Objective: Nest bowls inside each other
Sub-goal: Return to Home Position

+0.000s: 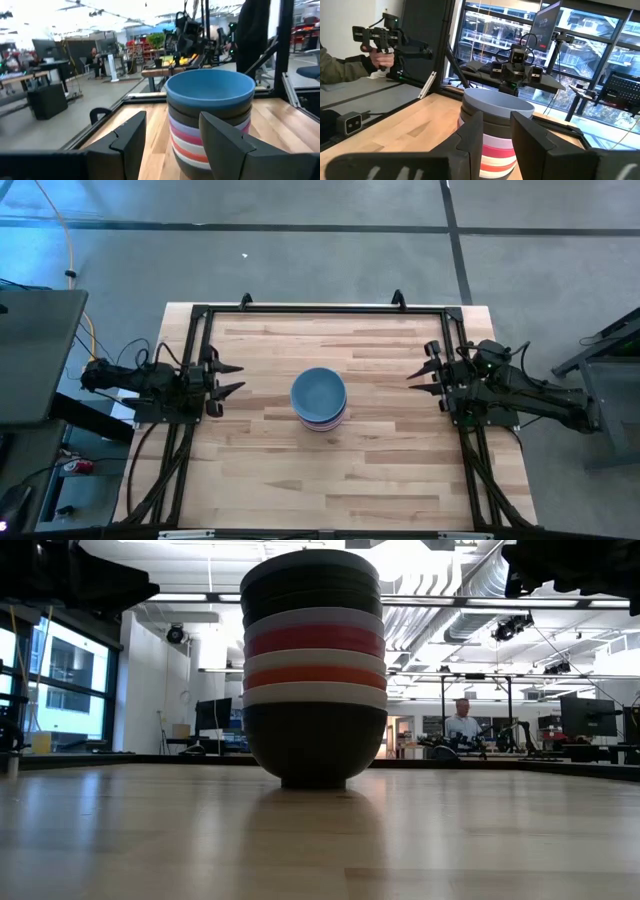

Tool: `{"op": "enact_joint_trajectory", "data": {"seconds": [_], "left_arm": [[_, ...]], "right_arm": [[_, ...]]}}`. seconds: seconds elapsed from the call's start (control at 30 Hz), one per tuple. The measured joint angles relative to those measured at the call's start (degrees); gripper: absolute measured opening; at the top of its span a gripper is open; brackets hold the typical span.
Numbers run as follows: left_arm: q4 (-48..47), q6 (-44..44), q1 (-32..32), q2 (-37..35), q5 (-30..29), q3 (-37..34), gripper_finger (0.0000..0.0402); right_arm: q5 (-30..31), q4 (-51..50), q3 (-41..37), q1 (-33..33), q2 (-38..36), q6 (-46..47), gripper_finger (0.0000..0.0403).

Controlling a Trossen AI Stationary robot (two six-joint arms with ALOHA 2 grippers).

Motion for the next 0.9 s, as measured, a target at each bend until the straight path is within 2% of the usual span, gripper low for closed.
{"op": "enact_joint_trajectory", "data": {"seconds": [0.33,0.43,0.57,0.73,0.9], "left_arm": [[17.3,7.0,-0.6,0.0,4.5,-6.6,0.0172],[18.3,7.2,-0.4,0.0,5.4,-6.6,0.0172],[21.6,7.9,1.1,0.0,10.0,-6.6,0.0172],[22.3,7.5,3.7,0.0,11.4,-6.6,0.0172],[16.3,5.9,5.4,0.0,12.2,-6.5,0.0172]], "right_arm": [[0.0,0.0,0.0,0.0,0.0,0.9,0.0091],[0.0,0.0,0.0,0.0,0.0,0.9,0.0091],[0.0,0.0,0.0,0.0,0.0,0.9,0.0091],[0.0,0.5,-0.4,0.0,0.0,1.2,0.0091],[0.0,0.5,-2.7,0.0,0.1,1.8,0.0091]]}}
